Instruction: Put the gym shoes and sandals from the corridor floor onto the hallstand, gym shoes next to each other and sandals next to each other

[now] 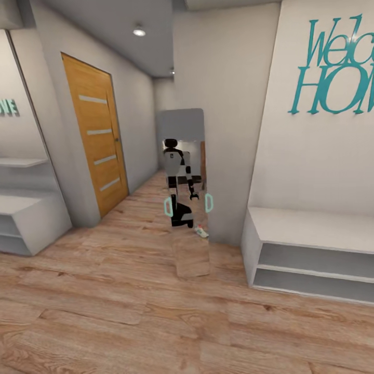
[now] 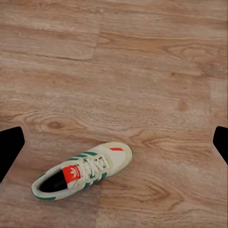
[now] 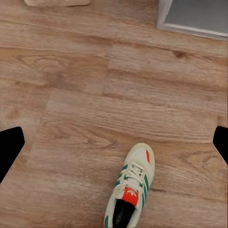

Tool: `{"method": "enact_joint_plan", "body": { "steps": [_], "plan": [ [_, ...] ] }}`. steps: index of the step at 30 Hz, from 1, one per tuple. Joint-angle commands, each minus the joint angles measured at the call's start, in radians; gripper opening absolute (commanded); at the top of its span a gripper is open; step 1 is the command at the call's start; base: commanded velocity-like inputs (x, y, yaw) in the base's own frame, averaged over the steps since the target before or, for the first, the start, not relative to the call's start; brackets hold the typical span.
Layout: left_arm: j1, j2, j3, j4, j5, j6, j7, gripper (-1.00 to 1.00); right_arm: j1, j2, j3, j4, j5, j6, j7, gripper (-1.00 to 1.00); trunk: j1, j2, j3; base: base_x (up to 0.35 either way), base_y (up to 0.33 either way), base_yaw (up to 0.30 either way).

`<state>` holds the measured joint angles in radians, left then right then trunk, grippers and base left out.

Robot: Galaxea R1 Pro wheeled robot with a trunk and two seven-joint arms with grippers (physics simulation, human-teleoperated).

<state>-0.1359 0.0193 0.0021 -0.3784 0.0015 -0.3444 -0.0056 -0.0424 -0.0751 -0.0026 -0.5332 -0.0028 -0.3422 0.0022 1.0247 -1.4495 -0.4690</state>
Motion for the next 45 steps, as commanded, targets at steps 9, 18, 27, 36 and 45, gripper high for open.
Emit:
{"method": "enact_joint_plan", "body": {
  "steps": [9,18,27,36,45],
  "plan": [
    [-0.001,0.001,0.002,0.001,0.003,-0.004,-0.001,1.0,-0.001,0.0,-0.001,-0.001,0.0,-0.002,-0.003,1.0,0.0,-0.001,-0.001,0.049,0.04,-0.053],
    [-0.001,0.001,0.003,0.001,0.005,-0.004,-0.001,1.0,-0.001,0.0,-0.001,-0.001,0.0,-0.001,-0.003,1.0,0.0,-0.001,-0.001,0.003,0.002,-0.256],
    [-0.001,0.001,0.003,0.001,0.006,-0.004,-0.001,1.0,-0.001,0.0,-0.001,0.0,0.0,-0.001,-0.003,1.0,0.0,-0.001,-0.001,0.0,0.0,-0.289],
    [-0.001,0.001,0.004,0.001,0.006,-0.004,-0.001,1.0,-0.001,0.0,-0.001,0.001,0.0,-0.001,-0.001,1.0,0.0,-0.001,-0.001,0.0,0.0,-0.293],
    [-0.001,0.001,0.004,0.001,0.006,-0.004,-0.001,1.0,-0.001,0.0,0.0,0.001,0.0,-0.001,-0.001,1.0,0.0,-0.001,-0.001,0.0,0.0,-0.293]
  ]
}}
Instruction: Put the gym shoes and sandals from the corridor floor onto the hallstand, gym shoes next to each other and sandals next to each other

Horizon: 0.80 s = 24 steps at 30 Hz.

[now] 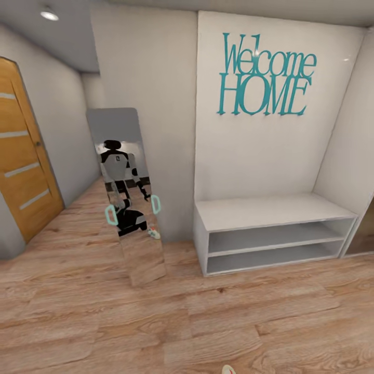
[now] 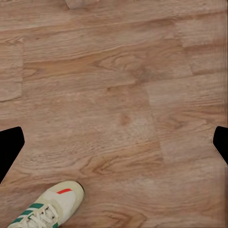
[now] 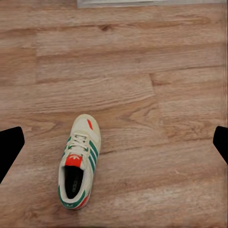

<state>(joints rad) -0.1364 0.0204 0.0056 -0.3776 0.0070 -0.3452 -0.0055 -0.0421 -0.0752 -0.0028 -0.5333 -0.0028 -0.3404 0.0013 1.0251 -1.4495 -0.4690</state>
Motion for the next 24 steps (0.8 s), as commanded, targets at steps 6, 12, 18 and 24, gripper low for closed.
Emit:
{"method": "enact_joint_plan", "body": {
  "steps": [6,12,18,24],
  "plan": [
    [-0.001,0.001,0.0,0.0,0.001,-0.003,-0.001,1.0,-0.001,0.0,0.0,0.001,0.0,-0.003,0.0,1.0,0.0,-0.001,-0.001,0.0,0.0,-0.289],
    [-0.001,0.001,0.0,0.0,0.001,-0.003,0.0,1.0,-0.001,0.0,0.0,0.001,0.0,-0.003,0.0,1.0,0.0,-0.001,-0.001,-0.037,0.024,-0.203],
    [-0.002,0.001,0.0,0.0,0.001,-0.003,0.001,1.0,-0.001,0.0,0.0,0.001,0.0,-0.004,-0.002,1.0,0.0,-0.001,-0.001,-0.209,0.162,-0.032],
    [-0.002,0.0,-0.001,-0.008,-0.001,-0.003,0.005,1.0,-0.001,0.001,0.0,0.003,0.0,-0.005,-0.004,1.0,0.0,-0.001,-0.001,-0.121,0.098,-0.006]
  ]
}}
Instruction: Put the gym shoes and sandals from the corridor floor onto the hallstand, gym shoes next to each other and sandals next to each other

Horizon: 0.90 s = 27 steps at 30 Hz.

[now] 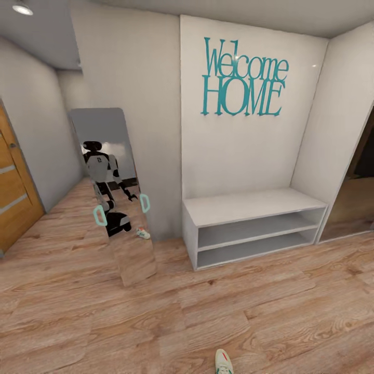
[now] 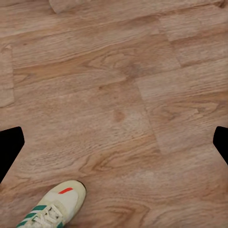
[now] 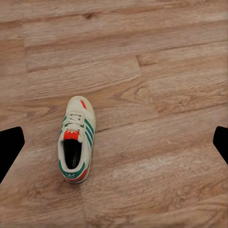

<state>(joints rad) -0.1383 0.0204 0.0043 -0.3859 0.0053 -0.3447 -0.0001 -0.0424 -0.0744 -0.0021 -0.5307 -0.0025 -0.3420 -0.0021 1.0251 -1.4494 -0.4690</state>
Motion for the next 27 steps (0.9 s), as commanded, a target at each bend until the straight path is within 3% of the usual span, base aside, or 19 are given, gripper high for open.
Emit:
{"method": "enact_joint_plan", "body": {
  "steps": [1,9,16,17,23,27],
  "plan": [
    [-0.002,0.0,0.0,0.0,0.0,-0.003,0.001,1.0,-0.001,0.0,0.0,0.0,0.0,-0.003,0.0,1.0,0.0,-0.001,-0.001,-0.038,0.031,-0.002],
    [-0.034,0.002,0.0,-0.005,0.001,0.008,0.006,1.0,-0.001,0.0,0.003,-0.013,0.003,-0.003,-0.001,1.0,0.0,-0.001,-0.001,-0.016,0.013,-0.001],
    [-0.139,0.011,-0.001,0.006,-0.003,0.02,-0.002,1.0,-0.007,-0.003,0.002,-0.112,0.006,0.001,-0.002,1.0,0.0,-0.001,-0.001,-0.003,0.003,0.0],
    [-0.201,0.014,-0.005,0.009,-0.006,0.042,-0.004,1.0,-0.021,-0.007,0.002,-0.173,0.007,0.005,-0.002,1.0,0.0,-0.001,-0.001,0.0,0.0,0.0],
    [-0.28,0.016,-0.008,0.009,-0.011,0.134,-0.005,1.0,-0.07,-0.009,-0.001,-0.222,0.008,0.015,-0.004,1.0,0.0,-0.001,-0.001,0.0,0.0,0.0],
    [-0.317,0.015,-0.008,0.009,-0.012,0.191,-0.006,1.0,-0.125,-0.011,-0.003,-0.231,0.008,0.063,-0.004,1.0,0.0,-0.001,-0.001,0.0,0.0,0.0]
  ]
}}
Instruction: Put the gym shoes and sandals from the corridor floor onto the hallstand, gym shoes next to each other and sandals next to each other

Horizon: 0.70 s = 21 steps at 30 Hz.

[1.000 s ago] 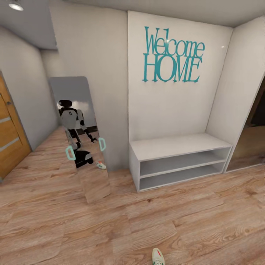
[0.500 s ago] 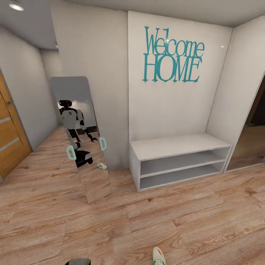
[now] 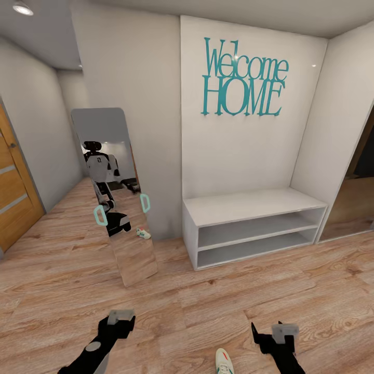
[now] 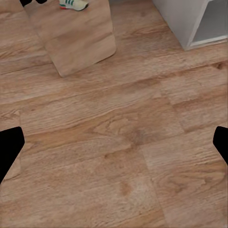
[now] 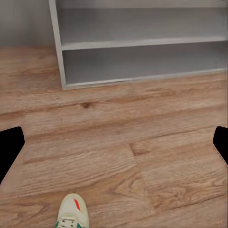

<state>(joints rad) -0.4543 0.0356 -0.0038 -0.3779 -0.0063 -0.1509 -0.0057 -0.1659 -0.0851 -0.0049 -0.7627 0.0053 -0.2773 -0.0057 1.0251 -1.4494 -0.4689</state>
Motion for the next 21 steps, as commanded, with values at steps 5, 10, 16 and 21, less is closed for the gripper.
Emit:
{"method": "enact_joint_plan", "body": {
  "steps": [5,10,16,21],
  "plan": [
    [-0.021,-0.003,-0.001,0.001,0.0,0.027,-0.001,1.0,-0.072,-0.002,-0.002,-0.005,-0.001,0.124,-0.01,1.0,0.0,-0.001,-0.001,0.0,0.0,0.0],
    [-0.027,-0.005,-0.002,0.001,0.002,0.036,-0.001,1.0,-0.124,-0.002,-0.002,-0.008,-0.002,0.237,-0.016,1.0,0.0,-0.001,-0.001,0.0,0.0,0.0],
    [-0.023,-0.009,0.003,0.0,0.003,0.039,-0.001,1.0,-0.149,-0.002,0.0,-0.008,-0.003,0.295,-0.012,1.0,0.0,-0.001,-0.001,0.0,0.0,0.0],
    [-0.019,-0.009,0.002,-0.001,0.004,0.039,-0.001,1.0,-0.154,-0.001,0.002,0.0,-0.001,0.306,-0.01,1.0,0.0,-0.001,-0.001,0.0,0.0,0.0]
  ]
}}
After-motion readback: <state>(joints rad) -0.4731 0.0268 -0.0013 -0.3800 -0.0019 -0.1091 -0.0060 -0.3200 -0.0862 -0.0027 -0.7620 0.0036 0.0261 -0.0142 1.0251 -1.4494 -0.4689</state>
